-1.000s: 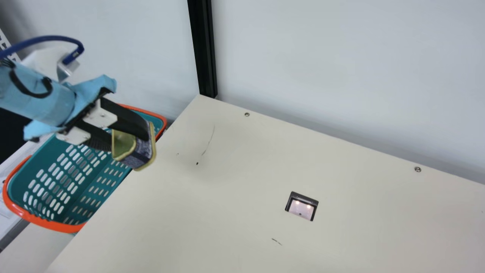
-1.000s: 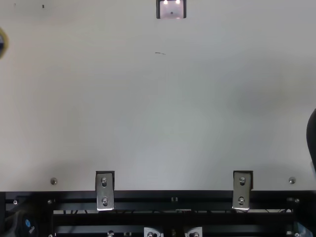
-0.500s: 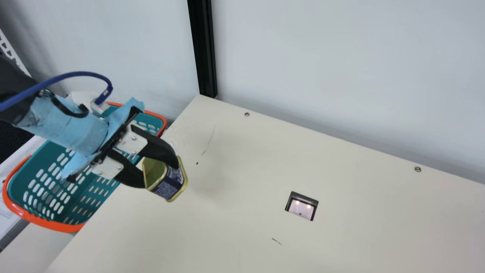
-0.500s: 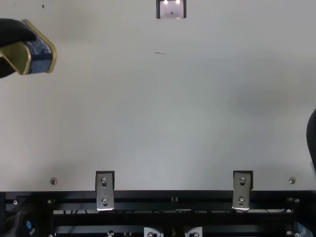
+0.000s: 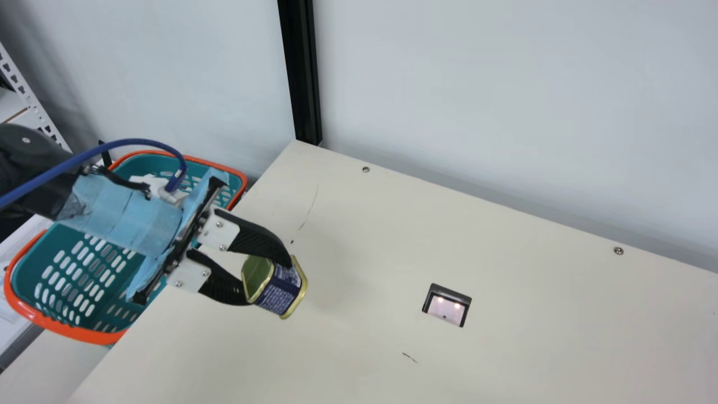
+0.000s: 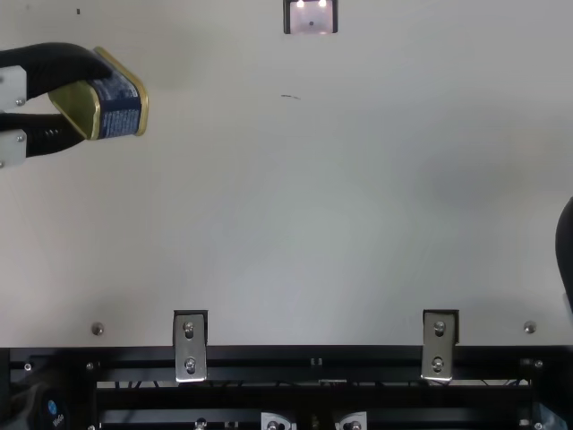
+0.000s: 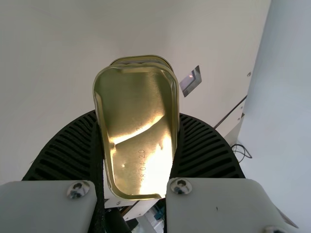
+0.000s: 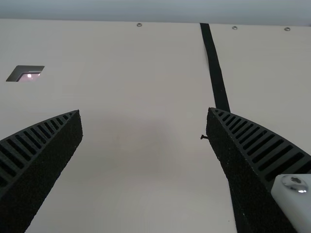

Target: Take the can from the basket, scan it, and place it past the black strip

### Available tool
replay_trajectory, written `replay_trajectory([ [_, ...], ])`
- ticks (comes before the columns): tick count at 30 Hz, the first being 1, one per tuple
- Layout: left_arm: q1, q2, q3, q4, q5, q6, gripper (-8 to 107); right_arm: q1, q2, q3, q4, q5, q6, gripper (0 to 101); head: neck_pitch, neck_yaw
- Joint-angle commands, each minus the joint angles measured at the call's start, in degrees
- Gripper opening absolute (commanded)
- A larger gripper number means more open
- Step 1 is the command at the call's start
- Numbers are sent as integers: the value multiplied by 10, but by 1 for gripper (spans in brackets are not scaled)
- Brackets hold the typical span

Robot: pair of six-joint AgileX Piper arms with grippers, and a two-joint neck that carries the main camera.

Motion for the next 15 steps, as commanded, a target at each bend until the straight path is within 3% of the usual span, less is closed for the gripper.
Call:
replay_trajectory([
  [1,0,0,0,0,0,0,10,0,0,0,0,0,0,101,-20,6],
  [15,0,0,0,0,0,0,10,0,0,0,0,0,0,101,-20,6],
])
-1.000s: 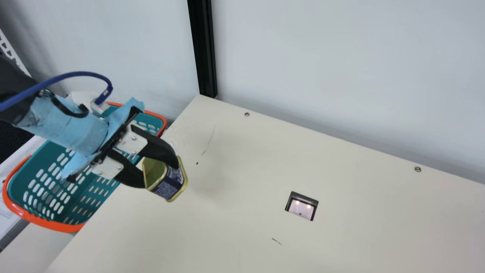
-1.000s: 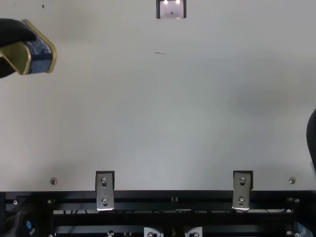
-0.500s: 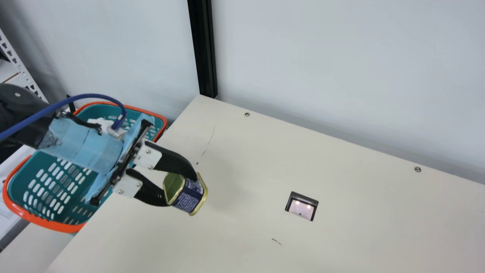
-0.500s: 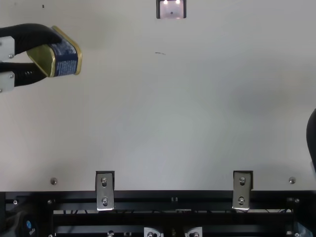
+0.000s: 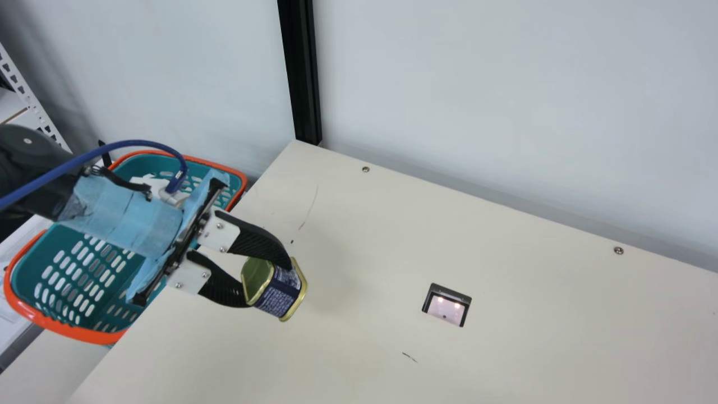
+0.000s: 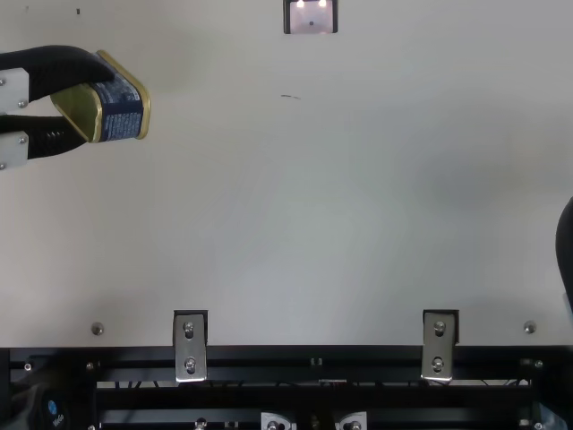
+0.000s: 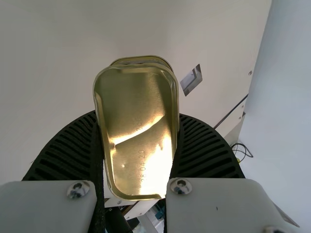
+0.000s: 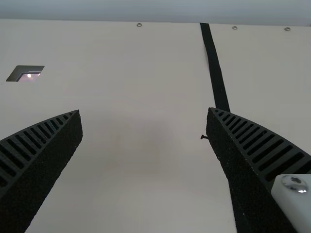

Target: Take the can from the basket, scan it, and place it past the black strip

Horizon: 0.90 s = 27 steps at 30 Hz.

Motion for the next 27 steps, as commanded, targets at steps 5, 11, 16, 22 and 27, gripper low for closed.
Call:
replay_trajectory([
  [5,-24,-19,-6,30,-39,-6,10,0,0,0,0,0,0,101,-20,6],
  [11,-113,-79,-12,107,-154,-28,10,0,0,0,0,0,0,101,-20,6],
  [16,-211,-127,-12,222,-246,-74,10,0,0,0,0,0,0,101,-20,6],
  [22,-319,-142,-26,365,-260,-123,10,0,0,0,0,0,0,101,-20,6],
  [27,-394,-133,-53,445,-221,-126,10,0,0,0,0,0,0,101,-20,6],
])
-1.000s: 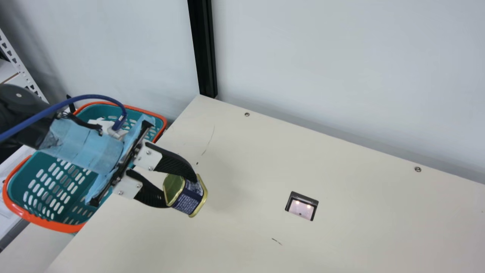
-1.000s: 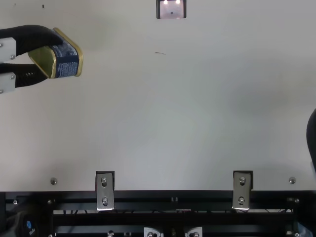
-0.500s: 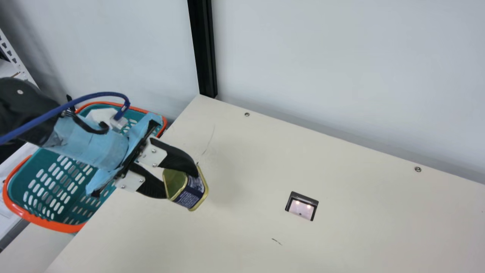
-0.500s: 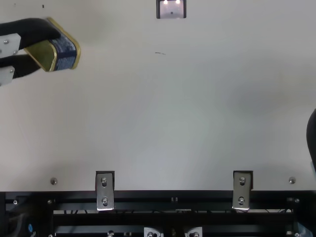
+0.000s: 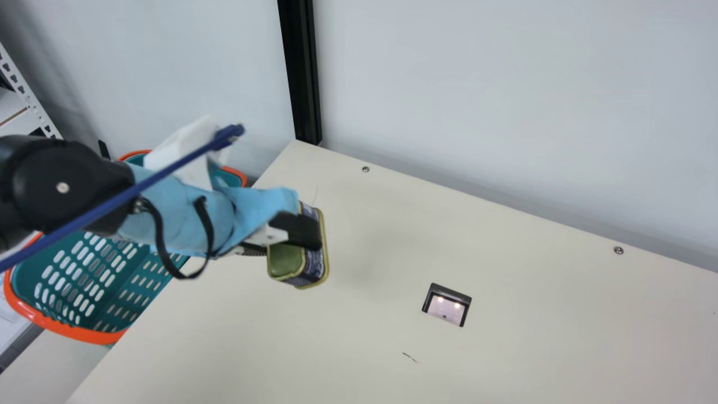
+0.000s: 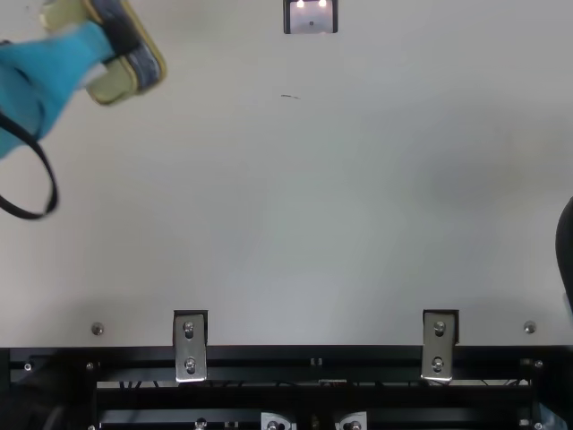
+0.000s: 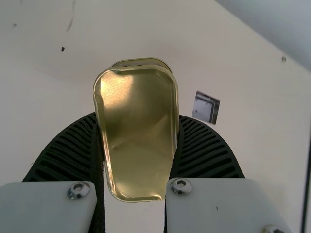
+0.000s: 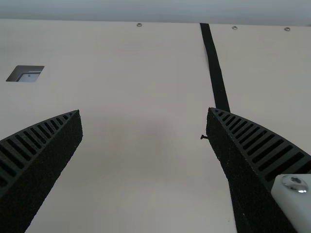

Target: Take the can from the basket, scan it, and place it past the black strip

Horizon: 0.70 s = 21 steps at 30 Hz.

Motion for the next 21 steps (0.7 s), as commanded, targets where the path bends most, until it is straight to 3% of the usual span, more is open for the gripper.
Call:
replay_trajectory([
  [1,-56,5,-13,70,35,10,10,0,0,0,0,0,0,101,-20,6],
  [10,-125,31,-63,118,101,62,10,0,0,0,0,0,0,101,-10,-38],
  [21,-151,64,-101,104,144,166,10,0,0,0,0,0,0,101,9,-176],
])
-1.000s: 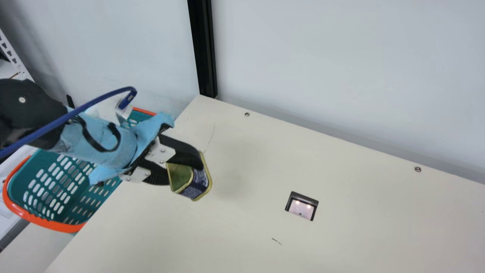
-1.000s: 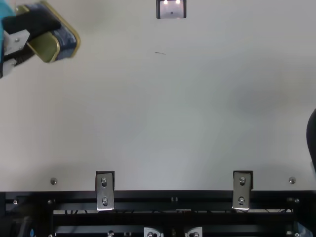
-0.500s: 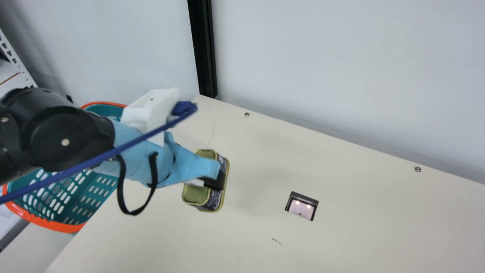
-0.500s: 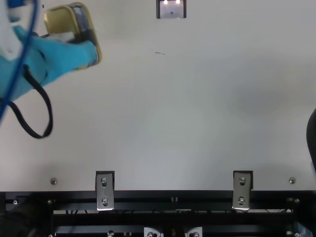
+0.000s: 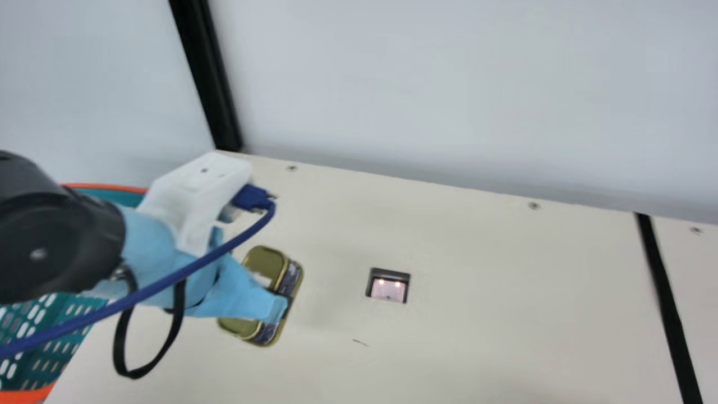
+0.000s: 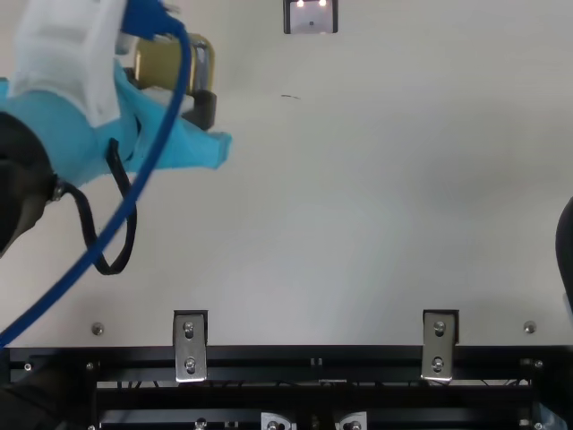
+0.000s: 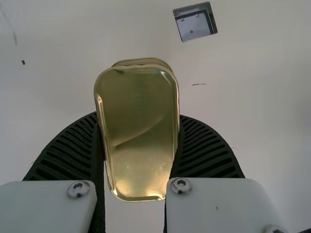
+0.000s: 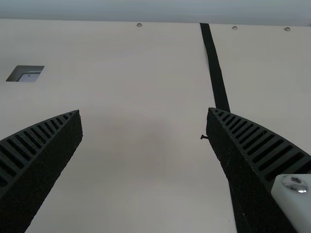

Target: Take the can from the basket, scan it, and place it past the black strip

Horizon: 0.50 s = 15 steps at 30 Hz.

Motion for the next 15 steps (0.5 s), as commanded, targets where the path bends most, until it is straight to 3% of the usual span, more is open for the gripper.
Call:
replay_trajectory([
  [1,-4,7,-4,-8,10,34,10,0,0,0,0,0,0,101,3,-16],
  [8,-19,38,-16,-20,33,124,10,0,0,0,0,0,0,101,25,-64],
  [15,-50,70,-26,-22,20,218,10,0,0,0,0,0,0,101,45,-95],
])
